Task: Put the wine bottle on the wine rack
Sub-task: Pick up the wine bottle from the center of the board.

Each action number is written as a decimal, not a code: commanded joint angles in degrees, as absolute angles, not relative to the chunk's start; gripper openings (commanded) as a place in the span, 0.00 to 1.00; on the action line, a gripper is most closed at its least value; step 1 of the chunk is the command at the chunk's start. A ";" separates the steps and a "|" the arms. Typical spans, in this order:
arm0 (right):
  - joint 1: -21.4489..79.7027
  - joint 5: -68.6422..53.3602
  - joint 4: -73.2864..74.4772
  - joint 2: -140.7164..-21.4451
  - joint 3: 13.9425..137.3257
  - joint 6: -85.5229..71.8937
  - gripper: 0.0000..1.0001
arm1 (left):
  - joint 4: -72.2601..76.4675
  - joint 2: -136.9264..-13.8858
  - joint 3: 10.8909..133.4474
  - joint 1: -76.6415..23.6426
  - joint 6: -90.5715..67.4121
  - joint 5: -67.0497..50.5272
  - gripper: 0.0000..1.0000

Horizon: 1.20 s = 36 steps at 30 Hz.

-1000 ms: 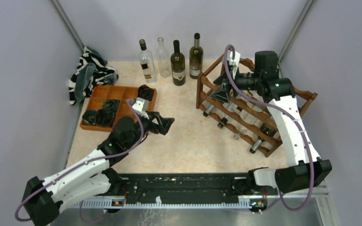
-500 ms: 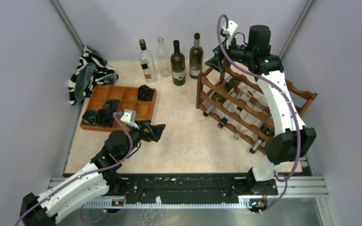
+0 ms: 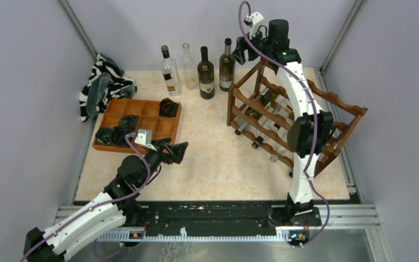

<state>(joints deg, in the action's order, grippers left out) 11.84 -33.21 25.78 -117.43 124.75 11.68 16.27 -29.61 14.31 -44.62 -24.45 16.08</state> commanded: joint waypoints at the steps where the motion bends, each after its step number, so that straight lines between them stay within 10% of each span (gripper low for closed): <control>1: 13.65 -29.49 20.76 -121.14 131.84 8.57 0.73 | 18.70 -28.87 13.89 -44.39 -22.80 17.79 0.98; 22: 16.26 -24.17 9.69 -135.47 140.47 7.47 0.60 | 22.84 -33.71 13.80 -44.38 -22.54 19.42 0.98; 32: 16.40 -26.64 8.72 -136.35 142.25 8.83 0.08 | 20.92 -32.22 14.23 -44.38 -22.57 19.68 0.98; 36: 16.39 -27.24 9.76 -134.90 142.85 10.02 0.02 | 20.49 -32.01 14.24 -44.38 -23.08 18.80 0.98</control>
<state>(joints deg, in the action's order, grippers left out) 15.99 -25.52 13.45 -136.68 137.97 8.62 20.49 -32.75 13.78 -44.62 -23.09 19.09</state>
